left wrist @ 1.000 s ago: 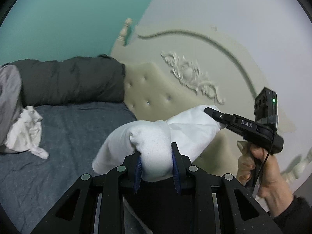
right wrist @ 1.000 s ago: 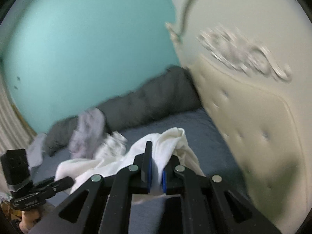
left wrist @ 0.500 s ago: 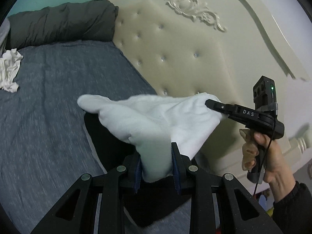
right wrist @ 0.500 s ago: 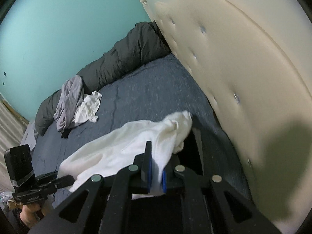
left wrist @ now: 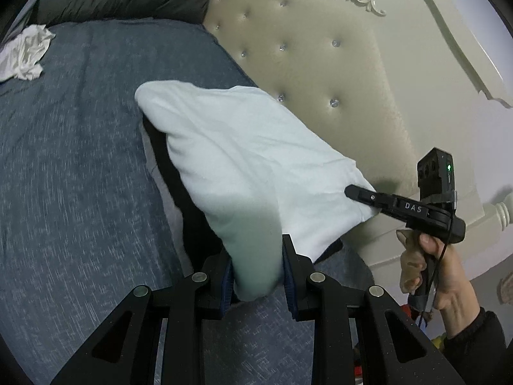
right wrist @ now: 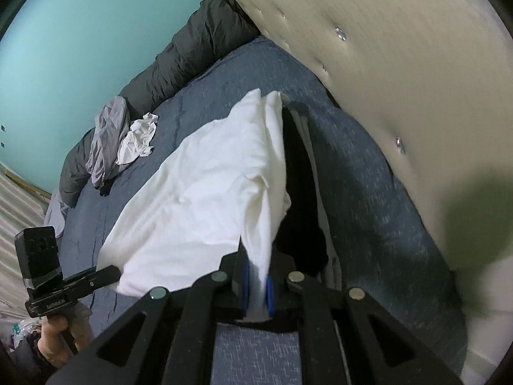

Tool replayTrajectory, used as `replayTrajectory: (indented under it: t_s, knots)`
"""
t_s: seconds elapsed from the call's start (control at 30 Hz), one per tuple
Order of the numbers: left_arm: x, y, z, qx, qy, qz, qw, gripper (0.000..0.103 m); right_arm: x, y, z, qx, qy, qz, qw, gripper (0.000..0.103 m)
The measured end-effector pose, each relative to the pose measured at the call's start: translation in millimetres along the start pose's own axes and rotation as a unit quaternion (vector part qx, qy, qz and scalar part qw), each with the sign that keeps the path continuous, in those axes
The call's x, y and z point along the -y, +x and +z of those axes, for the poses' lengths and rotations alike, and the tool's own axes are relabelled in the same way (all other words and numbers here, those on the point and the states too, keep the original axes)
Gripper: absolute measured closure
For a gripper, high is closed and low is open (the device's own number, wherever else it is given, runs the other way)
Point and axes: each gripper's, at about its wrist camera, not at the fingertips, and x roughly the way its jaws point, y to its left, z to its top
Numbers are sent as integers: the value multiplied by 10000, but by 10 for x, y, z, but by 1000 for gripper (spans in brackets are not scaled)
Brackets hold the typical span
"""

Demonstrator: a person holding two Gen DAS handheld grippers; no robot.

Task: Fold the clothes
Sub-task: 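Lower the folded shirt onto the dark stack by the headboard with both grippers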

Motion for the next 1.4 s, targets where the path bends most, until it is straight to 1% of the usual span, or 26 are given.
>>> replayTrajectory:
  t_s: [0.2,0.33,0.43,0.57,0.8,0.93,1.03,1.1,1.2,1.23,1.27,1.33,1.4]
  knots:
    - [-59,21,-92,-9,-37,-59,10000,75,37,-62,-87,7,3,56,10000,96]
    - [-150,29,-104,-24,-188,-155,9997,75,60,-53,-143,26,113,142,9998,96]
    - [-157,-40,-103,3,-214,-258,9994,75,53,-133,-131,102,62,254,9996,96]
    - [-127,-106,-70,55,-191,-347,9992,75,37,-181,-125,74,34,232,9997,96]
    - [-230,-50,-106,-65,-403,-408,9983,75,48,-147,-173,-15,41,252,9997,96]
    - [-300,21,-160,-209,-566,-490,9970,75,120,-71,-271,-78,182,215,9996,96]
    - [-338,49,-194,-278,-617,-520,9964,74,163,-46,-344,-7,267,257,9993,96]
    - [-347,32,-203,-273,-618,-510,9964,72,139,-42,-381,33,177,203,9996,95]
    - [-343,-63,-208,-198,-603,-452,9970,72,149,-60,-422,114,187,81,9997,93]
    - [-335,-111,-210,-149,-568,-410,9974,72,146,-88,-431,177,123,-125,9997,89]
    - [-322,-169,-211,-77,-509,-346,9981,72,177,-134,-435,260,155,-252,9992,88]
    - [-305,-310,-193,126,-417,-245,9988,72,240,-227,-441,429,227,-498,9976,88]
    - [-296,-444,-129,403,-341,-79,9986,72,245,-356,-439,692,242,-507,9960,88]
